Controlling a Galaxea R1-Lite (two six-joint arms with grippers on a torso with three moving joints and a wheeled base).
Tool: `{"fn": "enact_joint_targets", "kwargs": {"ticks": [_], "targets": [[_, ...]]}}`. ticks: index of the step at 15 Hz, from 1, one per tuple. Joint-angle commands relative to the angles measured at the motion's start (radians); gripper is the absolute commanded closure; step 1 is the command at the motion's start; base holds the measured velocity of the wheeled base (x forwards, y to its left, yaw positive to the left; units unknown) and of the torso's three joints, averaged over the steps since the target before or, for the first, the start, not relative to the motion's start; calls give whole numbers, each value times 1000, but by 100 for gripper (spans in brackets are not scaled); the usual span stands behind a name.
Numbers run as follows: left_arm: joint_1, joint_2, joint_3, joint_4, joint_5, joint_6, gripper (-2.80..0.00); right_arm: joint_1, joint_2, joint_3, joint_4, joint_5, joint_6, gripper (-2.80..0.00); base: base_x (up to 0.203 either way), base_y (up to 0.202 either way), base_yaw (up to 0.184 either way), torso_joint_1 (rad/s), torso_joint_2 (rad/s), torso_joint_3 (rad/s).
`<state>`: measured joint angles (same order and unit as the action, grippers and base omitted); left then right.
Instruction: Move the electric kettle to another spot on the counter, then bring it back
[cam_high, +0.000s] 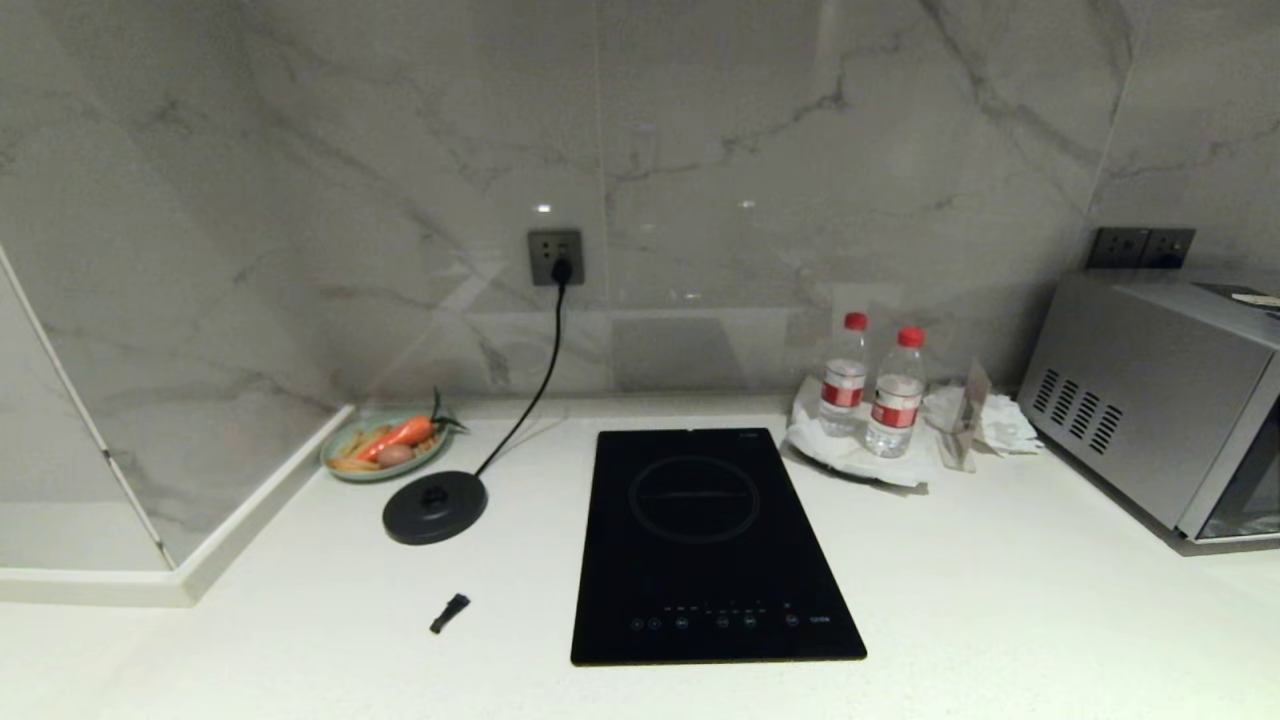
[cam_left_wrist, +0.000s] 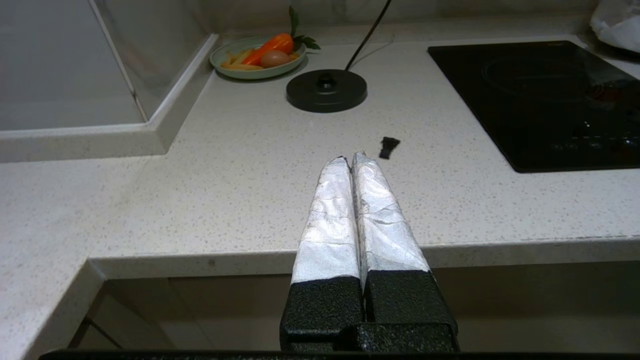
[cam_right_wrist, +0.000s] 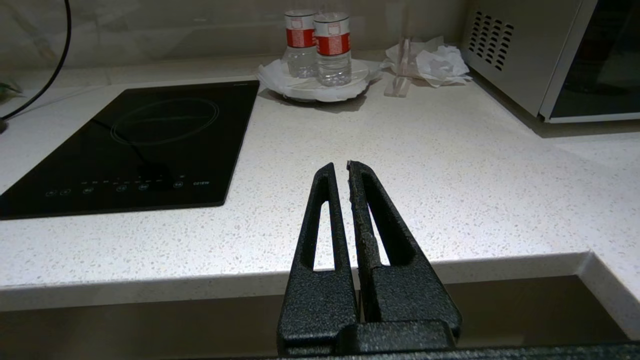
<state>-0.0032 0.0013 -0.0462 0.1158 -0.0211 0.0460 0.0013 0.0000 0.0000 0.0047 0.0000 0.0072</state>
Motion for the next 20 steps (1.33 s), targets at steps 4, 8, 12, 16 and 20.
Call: {"fn": "enact_joint_targets", "kwargs": {"ticks": [4, 8, 12, 16, 20], "targets": [[0, 0, 0, 1, 0, 0, 0, 0, 2, 0, 0, 0, 4, 0, 0, 0, 0, -124, 329, 200], [0, 0, 0, 1, 0, 0, 0, 0, 2, 0, 0, 0, 4, 0, 0, 0, 0, -126, 356, 225], [0, 0, 0, 1, 0, 0, 0, 0, 2, 0, 0, 0, 4, 0, 0, 0, 0, -142, 394, 254], [0, 0, 0, 1, 0, 0, 0, 0, 0, 0, 0, 0, 2, 0, 0, 0, 0, -165, 526, 359], [2, 0, 0, 1, 3, -26, 0, 0, 0, 0, -3, 2, -13, 0, 0, 0, 0, -119, 415, 296]]}}
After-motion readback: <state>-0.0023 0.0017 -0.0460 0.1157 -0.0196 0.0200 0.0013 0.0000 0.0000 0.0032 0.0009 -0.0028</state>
